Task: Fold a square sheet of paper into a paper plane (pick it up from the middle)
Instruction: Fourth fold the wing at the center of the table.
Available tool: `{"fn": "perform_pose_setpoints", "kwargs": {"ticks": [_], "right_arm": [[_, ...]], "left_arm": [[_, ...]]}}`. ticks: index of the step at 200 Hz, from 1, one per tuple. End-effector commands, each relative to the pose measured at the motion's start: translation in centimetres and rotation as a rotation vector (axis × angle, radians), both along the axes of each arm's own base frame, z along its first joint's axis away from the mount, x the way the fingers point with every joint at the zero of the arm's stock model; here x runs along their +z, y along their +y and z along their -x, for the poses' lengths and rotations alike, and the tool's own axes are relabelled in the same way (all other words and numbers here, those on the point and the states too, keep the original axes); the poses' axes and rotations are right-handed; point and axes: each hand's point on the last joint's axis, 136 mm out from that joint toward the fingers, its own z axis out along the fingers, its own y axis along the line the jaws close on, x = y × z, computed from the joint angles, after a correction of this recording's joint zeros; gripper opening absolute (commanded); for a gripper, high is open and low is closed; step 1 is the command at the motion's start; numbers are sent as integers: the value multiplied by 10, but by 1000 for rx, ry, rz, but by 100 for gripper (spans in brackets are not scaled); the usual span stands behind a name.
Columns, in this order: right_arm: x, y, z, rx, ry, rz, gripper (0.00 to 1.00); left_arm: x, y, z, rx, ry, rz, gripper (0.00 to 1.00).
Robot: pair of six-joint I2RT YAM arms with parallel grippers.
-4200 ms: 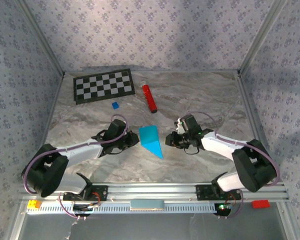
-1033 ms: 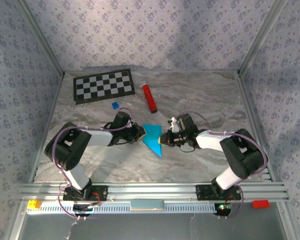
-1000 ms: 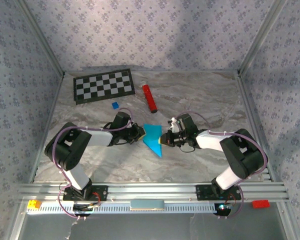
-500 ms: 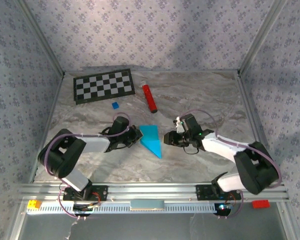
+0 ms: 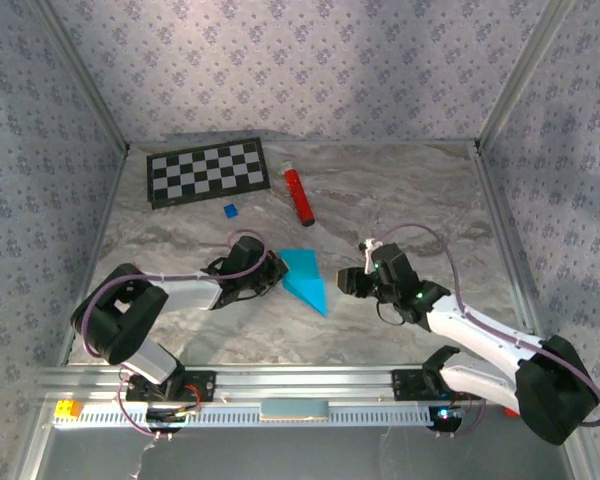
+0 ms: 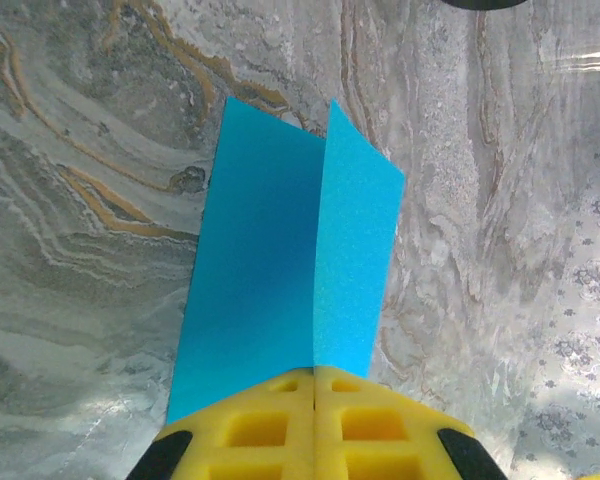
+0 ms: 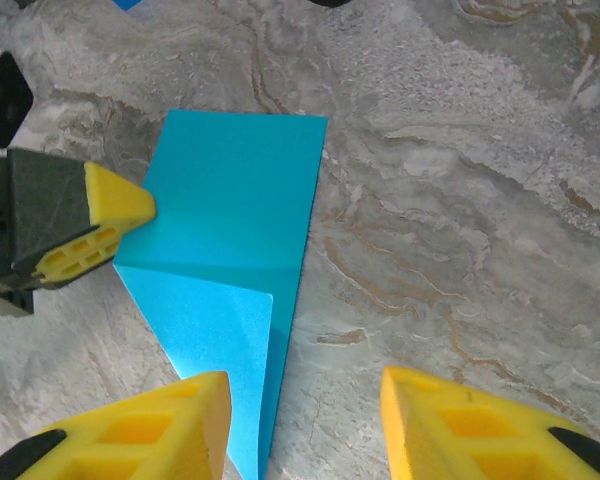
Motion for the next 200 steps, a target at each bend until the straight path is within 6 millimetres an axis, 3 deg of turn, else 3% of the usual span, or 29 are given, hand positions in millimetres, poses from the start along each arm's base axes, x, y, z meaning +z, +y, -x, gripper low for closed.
{"fn": "perform_pose_setpoints", "kwargs": {"ticks": [1, 69, 132, 180, 200], "right_arm": [[9, -4, -9, -19, -103, 50, 45], [21, 31, 12, 164, -386, 196, 44], [4, 53, 32, 337, -489, 326, 42], [-1, 75, 35, 391, -534, 345, 42], [-11, 84, 36, 424, -513, 390, 42]], "left_arm": [[11, 2, -2, 31, -23, 16, 0], [15, 8, -1, 59, -27, 18, 0], [13, 10, -1, 90, -10, 5, 0], [17, 8, -2, 91, -14, 16, 0], [17, 7, -1, 90, -11, 15, 0]]}}
